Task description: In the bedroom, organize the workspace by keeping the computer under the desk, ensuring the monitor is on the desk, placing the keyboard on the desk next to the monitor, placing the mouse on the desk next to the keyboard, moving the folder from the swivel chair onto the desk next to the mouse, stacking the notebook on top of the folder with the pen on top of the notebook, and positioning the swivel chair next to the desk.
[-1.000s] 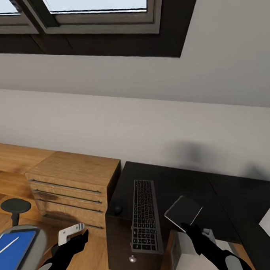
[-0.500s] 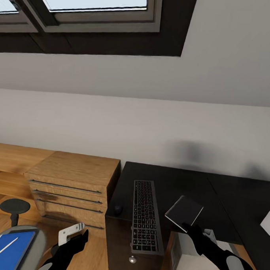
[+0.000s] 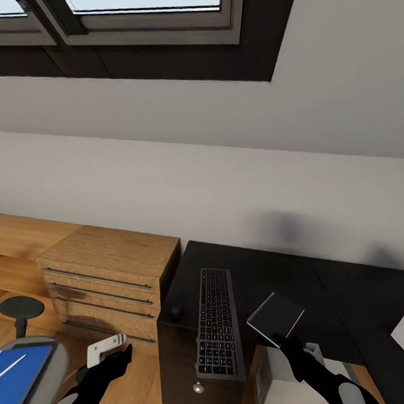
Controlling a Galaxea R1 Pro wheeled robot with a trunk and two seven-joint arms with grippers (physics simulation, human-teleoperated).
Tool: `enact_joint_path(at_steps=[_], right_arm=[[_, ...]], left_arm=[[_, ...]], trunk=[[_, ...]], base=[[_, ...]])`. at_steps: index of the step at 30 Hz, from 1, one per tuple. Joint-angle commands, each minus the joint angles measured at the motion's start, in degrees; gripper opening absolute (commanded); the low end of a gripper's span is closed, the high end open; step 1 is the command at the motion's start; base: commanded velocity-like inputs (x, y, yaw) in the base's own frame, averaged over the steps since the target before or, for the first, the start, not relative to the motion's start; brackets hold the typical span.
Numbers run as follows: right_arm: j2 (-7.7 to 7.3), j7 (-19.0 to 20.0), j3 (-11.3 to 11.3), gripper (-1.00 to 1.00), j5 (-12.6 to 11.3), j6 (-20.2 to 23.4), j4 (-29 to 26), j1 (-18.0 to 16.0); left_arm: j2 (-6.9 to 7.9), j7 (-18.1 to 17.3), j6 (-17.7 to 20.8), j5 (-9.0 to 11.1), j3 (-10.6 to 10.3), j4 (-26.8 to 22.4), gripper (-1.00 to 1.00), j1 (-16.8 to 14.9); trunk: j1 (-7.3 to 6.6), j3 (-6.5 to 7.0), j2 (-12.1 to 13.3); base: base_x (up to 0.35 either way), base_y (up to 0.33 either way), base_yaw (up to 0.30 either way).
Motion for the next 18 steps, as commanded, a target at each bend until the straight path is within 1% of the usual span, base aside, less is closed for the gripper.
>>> enact_joint_path(at_steps=[1,6,8,14,18], right_arm=[[0.02,0.30,-0.14,-1.00,0.23,0.32,-0.01,-0.06],[0.02,0.30,-0.14,-1.00,0.23,0.32,-0.01,-0.02],[0.02,0.30,-0.14,-1.00,0.23,0.29,-0.01,-0.02],[0.02,-0.63,-0.31,-1.00,0.23,-0.23,-0.01,-0.02],[0.02,-1.19,-1.09,-1.00,0.23,-1.01,-0.01,-0.02]], left_arm=[[0.06,0.43,0.10,0.43,-0.13,-0.06,1.00,-0.03],[0.16,0.13,0.04,0.55,-0.13,0.14,1.00,-0.03],[0.16,0.18,0.03,0.44,-0.15,0.16,1.00,-0.03],[0.16,0.19,0.04,0.38,-0.19,0.18,1.00,-0.03],[0.14,0.25,0.04,0.39,-0.22,0.13,1.00,-0.03]], trunk=[[0.01,-0.06,-0.04],[0.01,-0.06,-0.04],[0.01,-0.06,-0.04],[0.01,-0.06,-0.04],[0.01,-0.06,-0.04]], base=[[0.000,0.000,0.000],[-0.014,-0.002,0.000],[-0.145,-0.053,0.000],[-0.229,-0.076,0.000],[-0.102,-0.019,0.000]])
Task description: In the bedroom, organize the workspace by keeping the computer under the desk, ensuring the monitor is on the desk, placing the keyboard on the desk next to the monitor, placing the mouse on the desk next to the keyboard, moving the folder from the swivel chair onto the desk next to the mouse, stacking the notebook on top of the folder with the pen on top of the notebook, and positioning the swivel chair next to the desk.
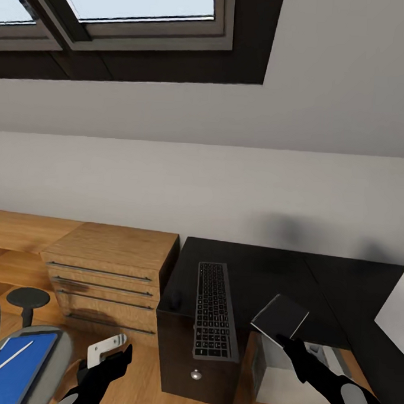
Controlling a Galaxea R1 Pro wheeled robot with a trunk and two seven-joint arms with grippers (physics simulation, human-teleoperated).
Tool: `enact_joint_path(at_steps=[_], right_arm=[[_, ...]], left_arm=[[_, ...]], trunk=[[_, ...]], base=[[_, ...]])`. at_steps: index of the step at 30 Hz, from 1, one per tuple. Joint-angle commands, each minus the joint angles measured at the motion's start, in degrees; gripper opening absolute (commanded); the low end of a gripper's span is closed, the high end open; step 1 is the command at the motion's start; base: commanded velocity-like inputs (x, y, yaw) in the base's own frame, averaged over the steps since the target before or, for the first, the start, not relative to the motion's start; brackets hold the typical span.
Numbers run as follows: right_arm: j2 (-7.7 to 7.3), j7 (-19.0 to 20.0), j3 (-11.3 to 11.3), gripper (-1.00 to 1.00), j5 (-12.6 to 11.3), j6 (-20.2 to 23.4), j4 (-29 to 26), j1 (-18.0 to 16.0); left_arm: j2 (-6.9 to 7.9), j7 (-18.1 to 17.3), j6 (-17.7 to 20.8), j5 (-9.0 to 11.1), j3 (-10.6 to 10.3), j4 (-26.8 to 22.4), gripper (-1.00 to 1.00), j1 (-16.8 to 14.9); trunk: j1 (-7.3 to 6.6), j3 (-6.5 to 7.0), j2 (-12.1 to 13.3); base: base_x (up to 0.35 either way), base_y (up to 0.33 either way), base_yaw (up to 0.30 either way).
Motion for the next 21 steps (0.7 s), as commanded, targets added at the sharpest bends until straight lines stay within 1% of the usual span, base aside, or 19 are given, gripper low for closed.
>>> enact_joint_path(at_steps=[1,3,21], right_arm=[[0.02,0.22,-0.27,-1.00,0.12,0.24,-0.01,-0.04],[0.02,0.18,-0.35,-1.00,0.10,0.18,-0.01,-0.06],[0.08,0.10,-0.50,-1.00,-0.01,0.08,-0.09,-0.05]], left_arm=[[-0.01,0.59,0.09,0.44,-0.17,-0.14,1.00,-0.02],[-0.04,0.68,0.08,0.44,-0.21,-0.17,1.00,-0.02],[-0.11,0.84,0.07,0.45,-0.19,-0.22,1.00,-0.02]], trunk=[[0.00,-0.06,-0.05],[0.00,-0.06,-0.05],[3.95,-3.29,-7.26]], base=[[-0.032,-0.006,0.000],[-0.023,-0.004,0.000],[-0.003,0.000,0.000]])
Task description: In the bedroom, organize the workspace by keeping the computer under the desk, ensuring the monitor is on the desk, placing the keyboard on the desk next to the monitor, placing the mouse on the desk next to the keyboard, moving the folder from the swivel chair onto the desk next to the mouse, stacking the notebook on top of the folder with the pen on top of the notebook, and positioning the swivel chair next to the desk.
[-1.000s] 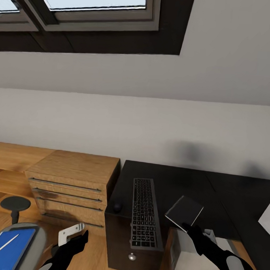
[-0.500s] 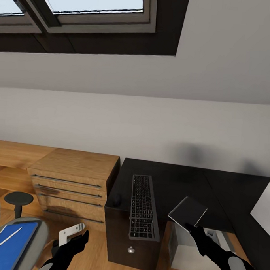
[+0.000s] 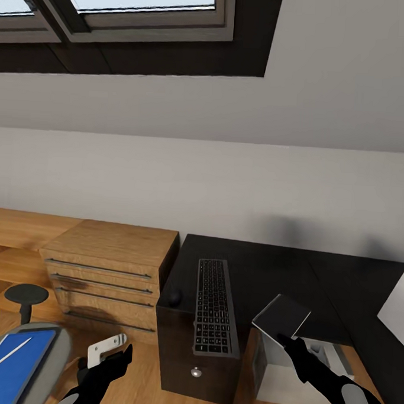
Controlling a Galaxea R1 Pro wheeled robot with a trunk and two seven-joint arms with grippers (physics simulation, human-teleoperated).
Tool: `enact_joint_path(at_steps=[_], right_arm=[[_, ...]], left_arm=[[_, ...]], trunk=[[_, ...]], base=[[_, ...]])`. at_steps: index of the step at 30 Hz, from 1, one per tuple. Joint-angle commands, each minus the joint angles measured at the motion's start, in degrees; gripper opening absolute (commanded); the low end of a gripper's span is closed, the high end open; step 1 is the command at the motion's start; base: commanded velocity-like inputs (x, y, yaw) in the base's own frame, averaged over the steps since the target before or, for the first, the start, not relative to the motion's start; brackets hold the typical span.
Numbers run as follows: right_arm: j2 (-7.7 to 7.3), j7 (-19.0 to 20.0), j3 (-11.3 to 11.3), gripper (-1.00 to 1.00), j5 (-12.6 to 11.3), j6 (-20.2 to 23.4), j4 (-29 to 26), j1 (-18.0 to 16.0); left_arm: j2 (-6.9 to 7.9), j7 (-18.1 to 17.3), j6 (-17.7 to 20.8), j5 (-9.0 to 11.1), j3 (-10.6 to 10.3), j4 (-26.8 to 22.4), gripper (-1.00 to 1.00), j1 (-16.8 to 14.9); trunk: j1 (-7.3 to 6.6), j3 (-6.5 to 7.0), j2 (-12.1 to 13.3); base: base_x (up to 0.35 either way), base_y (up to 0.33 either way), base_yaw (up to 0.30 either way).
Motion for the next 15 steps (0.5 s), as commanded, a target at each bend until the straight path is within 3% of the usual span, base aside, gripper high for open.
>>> enact_joint_path(at_steps=[1,15], right_arm=[[0.03,0.29,-0.14,-1.00,0.14,0.33,-0.01,-0.04],[0.05,0.29,-0.19,-1.00,0.14,0.33,-0.01,-0.04]], left_arm=[[0.05,0.47,0.09,0.43,-0.11,-0.10,1.00,-0.02],[0.05,0.47,0.09,0.43,-0.11,-0.08,1.00,-0.02]], trunk=[[0.23,-0.24,-0.46],[3.31,-2.75,-6.07]], base=[[0.000,0.000,0.000],[0.000,0.000,0.000]])
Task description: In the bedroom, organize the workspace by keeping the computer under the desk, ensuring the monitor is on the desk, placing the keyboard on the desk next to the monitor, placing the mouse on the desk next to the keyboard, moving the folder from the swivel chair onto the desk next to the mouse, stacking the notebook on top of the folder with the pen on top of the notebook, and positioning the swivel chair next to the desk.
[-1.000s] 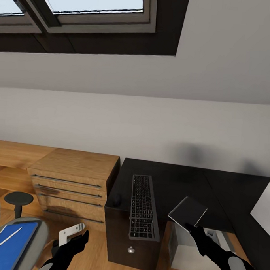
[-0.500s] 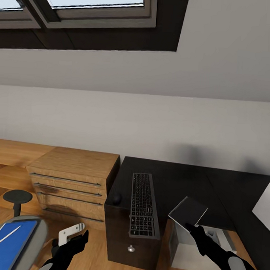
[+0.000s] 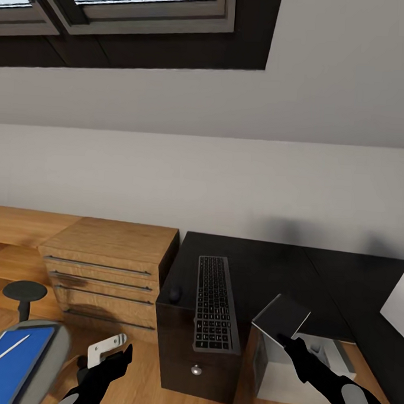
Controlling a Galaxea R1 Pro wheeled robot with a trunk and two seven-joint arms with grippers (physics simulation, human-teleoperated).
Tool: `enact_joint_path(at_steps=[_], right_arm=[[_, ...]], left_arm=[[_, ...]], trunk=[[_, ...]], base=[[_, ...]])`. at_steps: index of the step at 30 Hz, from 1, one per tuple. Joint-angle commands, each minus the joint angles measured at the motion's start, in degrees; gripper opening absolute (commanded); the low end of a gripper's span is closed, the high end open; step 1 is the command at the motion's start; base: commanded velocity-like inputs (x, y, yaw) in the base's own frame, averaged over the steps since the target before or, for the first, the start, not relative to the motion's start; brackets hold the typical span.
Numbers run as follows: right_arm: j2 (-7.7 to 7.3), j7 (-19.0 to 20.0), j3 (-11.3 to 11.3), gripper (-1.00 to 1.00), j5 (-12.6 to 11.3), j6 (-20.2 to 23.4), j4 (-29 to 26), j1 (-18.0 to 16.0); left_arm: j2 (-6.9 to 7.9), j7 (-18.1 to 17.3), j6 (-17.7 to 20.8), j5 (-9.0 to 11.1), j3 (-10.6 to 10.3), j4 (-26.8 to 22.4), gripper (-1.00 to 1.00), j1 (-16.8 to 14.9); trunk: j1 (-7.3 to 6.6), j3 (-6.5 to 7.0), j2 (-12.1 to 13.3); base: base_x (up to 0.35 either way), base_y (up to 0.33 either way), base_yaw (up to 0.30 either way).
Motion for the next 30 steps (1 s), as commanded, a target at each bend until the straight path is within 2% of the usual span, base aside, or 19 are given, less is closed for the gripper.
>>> enact_joint_path(at_steps=[1,5,10,25,30], right_arm=[[0.02,0.29,-0.15,-1.00,0.11,0.33,-0.01,-0.05],[0.02,0.29,-0.80,-1.00,0.17,0.33,0.02,-0.06],[-0.02,-0.07,-1.59,-1.00,0.19,0.33,0.01,-0.05],[-0.06,-0.24,-1.74,-1.00,0.19,0.33,-0.01,-0.05],[-0.06,-0.22,-1.73,-1.00,0.19,0.33,-0.01,-0.05]], left_arm=[[0.05,0.46,0.09,0.43,-0.11,-0.10,1.00,-0.02],[0.05,0.46,0.09,0.43,-0.11,-0.07,1.00,-0.02],[0.05,0.43,0.12,0.43,-0.11,-0.09,1.00,-0.02],[0.13,0.29,0.11,0.39,-0.11,-0.03,1.00,-0.02],[0.14,0.07,0.09,0.42,-0.14,-0.01,1.00,-0.02]], trunk=[[0.23,-0.24,-0.45],[1.11,-0.95,-2.06],[1.11,-0.95,-2.06],[1.11,-0.95,-2.06],[1.11,-0.95,-2.06]], base=[[0.000,0.000,0.000],[0.000,0.000,0.000],[0.000,0.000,0.000],[0.000,0.000,0.000],[0.153,0.000,0.000]])
